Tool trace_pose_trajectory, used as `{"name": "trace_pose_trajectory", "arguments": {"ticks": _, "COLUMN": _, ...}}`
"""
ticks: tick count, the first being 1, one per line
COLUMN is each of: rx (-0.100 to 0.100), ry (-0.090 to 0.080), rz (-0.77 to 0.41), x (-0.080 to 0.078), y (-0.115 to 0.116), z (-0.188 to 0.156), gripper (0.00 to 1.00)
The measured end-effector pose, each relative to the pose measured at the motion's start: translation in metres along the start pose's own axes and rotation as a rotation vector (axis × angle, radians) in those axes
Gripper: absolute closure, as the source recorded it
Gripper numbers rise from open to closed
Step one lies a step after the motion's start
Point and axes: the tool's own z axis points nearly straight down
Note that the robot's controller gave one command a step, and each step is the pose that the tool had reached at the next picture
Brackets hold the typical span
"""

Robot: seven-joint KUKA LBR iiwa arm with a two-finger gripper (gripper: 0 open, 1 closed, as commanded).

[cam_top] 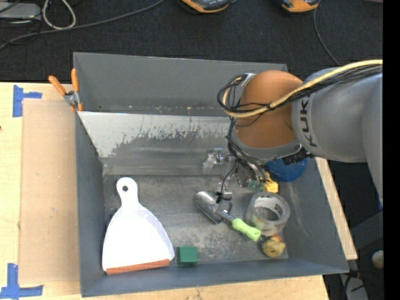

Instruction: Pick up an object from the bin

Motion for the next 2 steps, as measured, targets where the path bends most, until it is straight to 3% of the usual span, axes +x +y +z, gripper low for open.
{"name": "trace_pose_trajectory", "arguments": {"ticks": 1, "rx": 0.000, "ry": -0.007, "rz": 0.001, "x": -0.002, "y": 0.000, "z": -0.005, "gripper": 0.00}}
{"name": "trace_pose_trajectory", "arguments": {"ticks": 2, "rx": -0.002, "ry": -0.002, "rz": 0.102, "x": 0.028, "y": -0.015, "z": 0.068, "gripper": 0.00}}
